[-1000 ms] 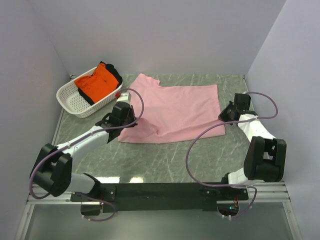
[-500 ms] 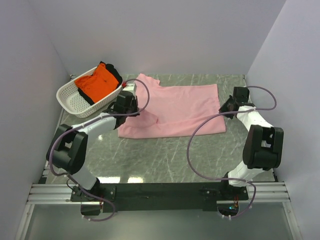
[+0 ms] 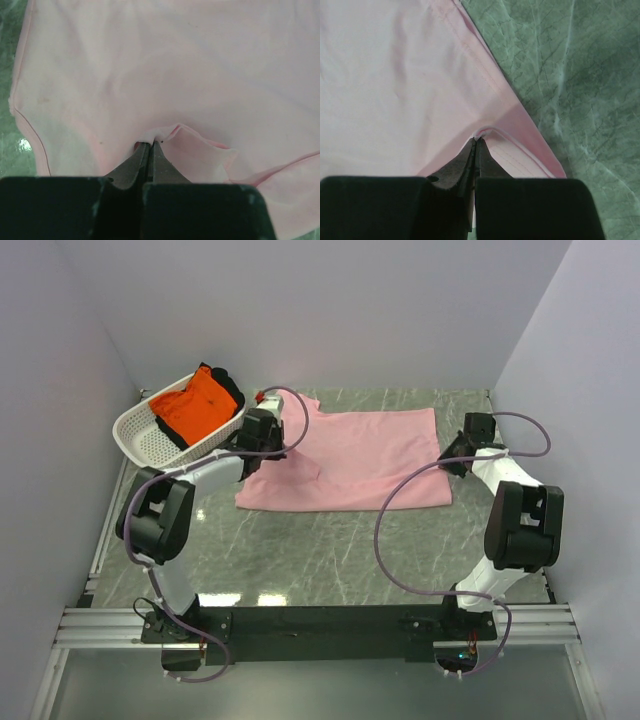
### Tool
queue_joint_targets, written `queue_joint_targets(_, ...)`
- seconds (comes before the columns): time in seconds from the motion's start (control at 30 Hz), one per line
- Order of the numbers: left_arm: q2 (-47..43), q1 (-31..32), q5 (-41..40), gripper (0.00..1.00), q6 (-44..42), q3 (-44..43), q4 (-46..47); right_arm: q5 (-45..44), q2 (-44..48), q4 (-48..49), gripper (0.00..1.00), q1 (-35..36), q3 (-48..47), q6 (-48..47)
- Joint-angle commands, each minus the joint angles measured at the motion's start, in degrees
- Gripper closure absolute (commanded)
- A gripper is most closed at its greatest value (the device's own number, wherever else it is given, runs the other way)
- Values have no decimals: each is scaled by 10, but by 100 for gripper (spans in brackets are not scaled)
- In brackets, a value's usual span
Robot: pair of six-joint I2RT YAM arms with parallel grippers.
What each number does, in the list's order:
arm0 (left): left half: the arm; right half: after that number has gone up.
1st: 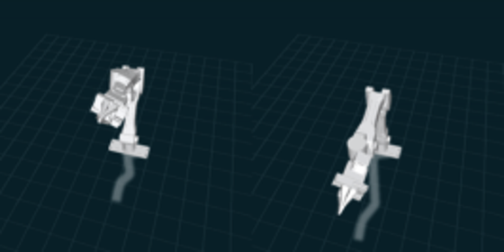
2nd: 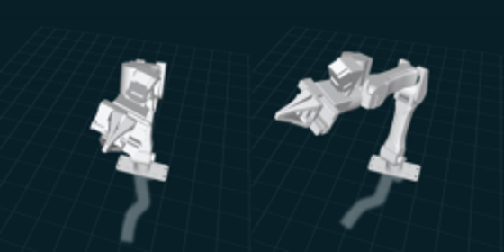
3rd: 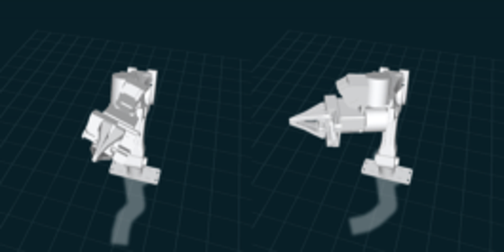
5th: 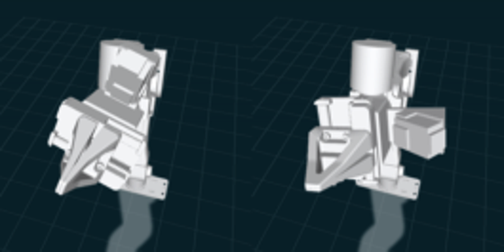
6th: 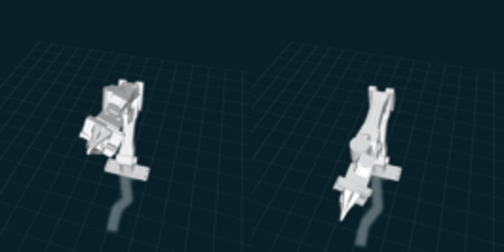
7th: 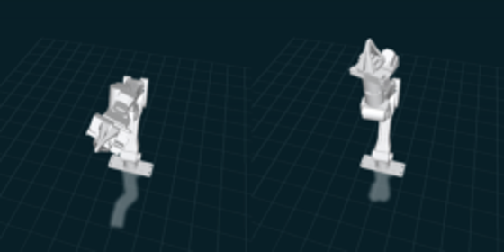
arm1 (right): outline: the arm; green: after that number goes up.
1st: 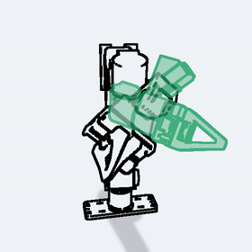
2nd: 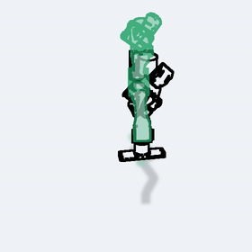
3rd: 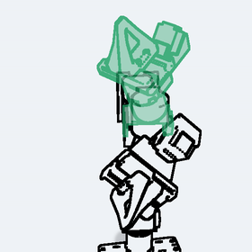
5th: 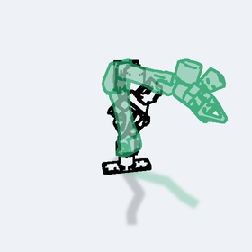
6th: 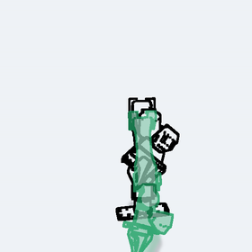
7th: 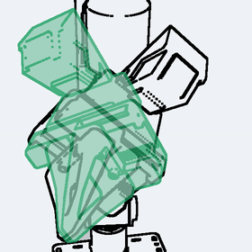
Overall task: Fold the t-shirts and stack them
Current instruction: Fold the tshirt
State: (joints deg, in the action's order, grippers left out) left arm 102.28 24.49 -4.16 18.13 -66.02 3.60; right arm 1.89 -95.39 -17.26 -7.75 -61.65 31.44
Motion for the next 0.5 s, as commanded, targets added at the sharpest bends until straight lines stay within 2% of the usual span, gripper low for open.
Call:
queue_joint_targets(0.0,14,-10,8,100,-14,-33,7,-16,-6,12,100,2,-27,-4)
queue_joint_targets(0.27,41,-26,15,100,-11,-39,19,-18,-14,10,100,3,-32,-5)
queue_joint_targets(0.47,28,-31,10,100,5,-14,54,-30,-8,13,100,3,-30,-3)
